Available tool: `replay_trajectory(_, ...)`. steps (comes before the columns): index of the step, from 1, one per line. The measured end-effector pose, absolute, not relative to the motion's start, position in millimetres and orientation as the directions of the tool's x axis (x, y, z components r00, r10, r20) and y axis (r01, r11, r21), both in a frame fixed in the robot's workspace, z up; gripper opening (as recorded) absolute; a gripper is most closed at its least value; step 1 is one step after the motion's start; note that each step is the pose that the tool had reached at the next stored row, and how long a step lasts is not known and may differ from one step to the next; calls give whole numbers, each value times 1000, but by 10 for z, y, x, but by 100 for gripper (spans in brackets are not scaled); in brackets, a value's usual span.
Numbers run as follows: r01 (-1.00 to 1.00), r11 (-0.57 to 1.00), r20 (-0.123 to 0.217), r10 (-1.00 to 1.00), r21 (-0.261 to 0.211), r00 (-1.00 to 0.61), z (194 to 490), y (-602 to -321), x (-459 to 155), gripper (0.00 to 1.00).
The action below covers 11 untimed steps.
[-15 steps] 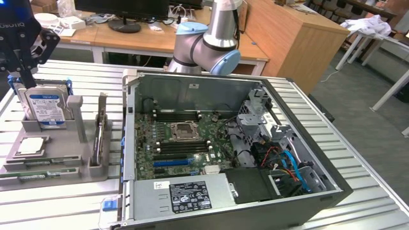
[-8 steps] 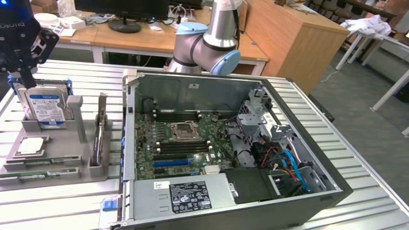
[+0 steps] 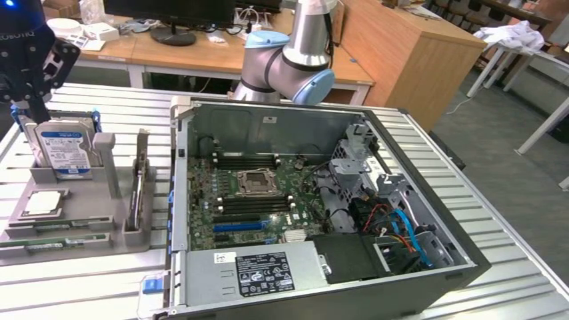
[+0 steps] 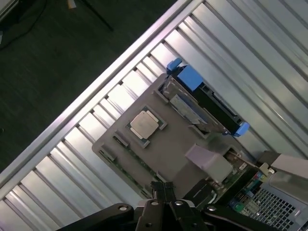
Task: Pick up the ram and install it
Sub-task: 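Pick up the ram and move it above insertion slot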
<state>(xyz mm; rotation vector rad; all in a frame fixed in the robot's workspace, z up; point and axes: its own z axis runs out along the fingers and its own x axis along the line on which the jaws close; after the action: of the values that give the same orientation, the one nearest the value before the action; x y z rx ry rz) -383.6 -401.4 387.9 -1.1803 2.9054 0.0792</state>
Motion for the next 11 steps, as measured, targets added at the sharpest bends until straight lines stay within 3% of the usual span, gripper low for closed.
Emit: replay_trajectory(11,-774,631,-23,-774,45,-632,3874,-4014,-3836,11)
